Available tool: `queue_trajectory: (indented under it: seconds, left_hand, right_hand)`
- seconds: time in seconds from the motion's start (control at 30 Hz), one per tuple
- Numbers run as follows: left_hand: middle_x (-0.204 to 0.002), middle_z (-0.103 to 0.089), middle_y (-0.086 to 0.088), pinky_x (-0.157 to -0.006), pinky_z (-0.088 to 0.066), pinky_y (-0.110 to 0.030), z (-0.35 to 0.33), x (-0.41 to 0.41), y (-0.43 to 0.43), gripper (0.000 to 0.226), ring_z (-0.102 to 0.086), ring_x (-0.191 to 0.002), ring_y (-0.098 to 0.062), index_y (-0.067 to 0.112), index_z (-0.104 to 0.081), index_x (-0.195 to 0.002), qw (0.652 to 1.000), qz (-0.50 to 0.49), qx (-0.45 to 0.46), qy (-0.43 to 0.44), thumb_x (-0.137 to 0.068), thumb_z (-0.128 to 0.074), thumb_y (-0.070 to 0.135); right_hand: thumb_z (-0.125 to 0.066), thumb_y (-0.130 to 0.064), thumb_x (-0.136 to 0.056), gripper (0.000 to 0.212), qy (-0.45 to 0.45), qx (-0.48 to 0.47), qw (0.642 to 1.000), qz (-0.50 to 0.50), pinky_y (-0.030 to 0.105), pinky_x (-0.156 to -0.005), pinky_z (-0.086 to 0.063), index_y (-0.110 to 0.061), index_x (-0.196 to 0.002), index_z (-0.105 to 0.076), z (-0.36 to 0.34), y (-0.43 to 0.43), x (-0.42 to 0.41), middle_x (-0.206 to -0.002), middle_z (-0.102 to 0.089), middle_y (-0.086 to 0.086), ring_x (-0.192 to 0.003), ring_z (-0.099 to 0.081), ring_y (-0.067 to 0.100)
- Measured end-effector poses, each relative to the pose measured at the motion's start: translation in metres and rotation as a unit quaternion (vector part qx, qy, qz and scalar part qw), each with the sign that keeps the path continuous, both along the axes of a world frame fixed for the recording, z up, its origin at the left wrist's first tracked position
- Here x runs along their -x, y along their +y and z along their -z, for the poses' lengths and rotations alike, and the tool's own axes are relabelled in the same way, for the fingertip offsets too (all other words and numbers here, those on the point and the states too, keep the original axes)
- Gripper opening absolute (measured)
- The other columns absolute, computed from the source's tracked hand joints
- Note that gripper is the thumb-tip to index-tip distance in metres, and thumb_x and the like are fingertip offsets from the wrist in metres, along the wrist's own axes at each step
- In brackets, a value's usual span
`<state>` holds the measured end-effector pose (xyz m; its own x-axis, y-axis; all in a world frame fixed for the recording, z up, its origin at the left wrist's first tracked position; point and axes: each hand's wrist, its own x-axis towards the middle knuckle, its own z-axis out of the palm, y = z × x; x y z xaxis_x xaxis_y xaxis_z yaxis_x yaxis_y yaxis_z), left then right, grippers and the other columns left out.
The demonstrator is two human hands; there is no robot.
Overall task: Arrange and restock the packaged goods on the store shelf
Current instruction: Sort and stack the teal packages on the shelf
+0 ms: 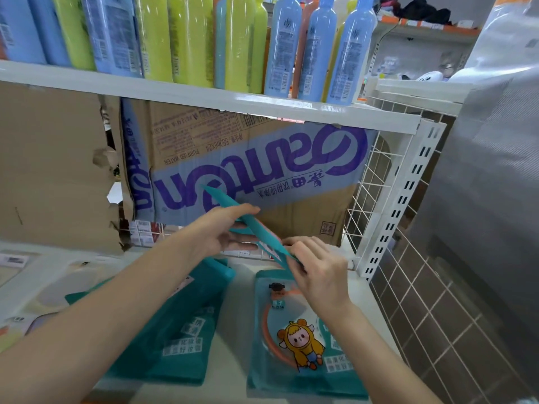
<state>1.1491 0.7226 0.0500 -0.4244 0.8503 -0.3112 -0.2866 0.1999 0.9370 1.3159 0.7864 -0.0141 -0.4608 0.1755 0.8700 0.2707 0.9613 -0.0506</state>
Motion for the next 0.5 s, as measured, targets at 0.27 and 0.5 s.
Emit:
queue_trajectory:
  seconds: [0.27, 0.5]
  left_hand:
    - [-0.087, -0.06, -0.011, -0.073, -0.055, -0.037, 0.017, -0.002, -0.008, 0.017, -0.062, -0.075, -0.022, 0.009, -0.051, -0.093, 0.999, -0.026, -0.002, 0.031, -0.086, -0.053, -0.006]
    - [-0.086, -0.065, -0.005, -0.065, -0.056, -0.03, 0.038, 0.009, -0.029, 0.024, -0.063, -0.078, -0.019, 0.009, -0.054, -0.091, 0.999, -0.004, -0.025, 0.025, -0.083, -0.052, -0.013]
  right_hand:
    - [-0.066, -0.015, -0.08, 0.005, -0.058, -0.023, 0.996, -0.068, 0.025, -0.06, -0.055, -0.011, -0.078, -0.069, 0.014, -0.014, 0.005, -0.087, -0.071, 0.002, -0.079, -0.066, 0.014]
    - [-0.068, -0.025, -0.079, 0.01, -0.112, 0.045, 0.984, -0.134, 0.028, -0.06, -0.054, -0.017, -0.085, -0.066, 0.033, -0.022, 0.001, -0.094, -0.067, -0.005, -0.085, -0.062, 0.009]
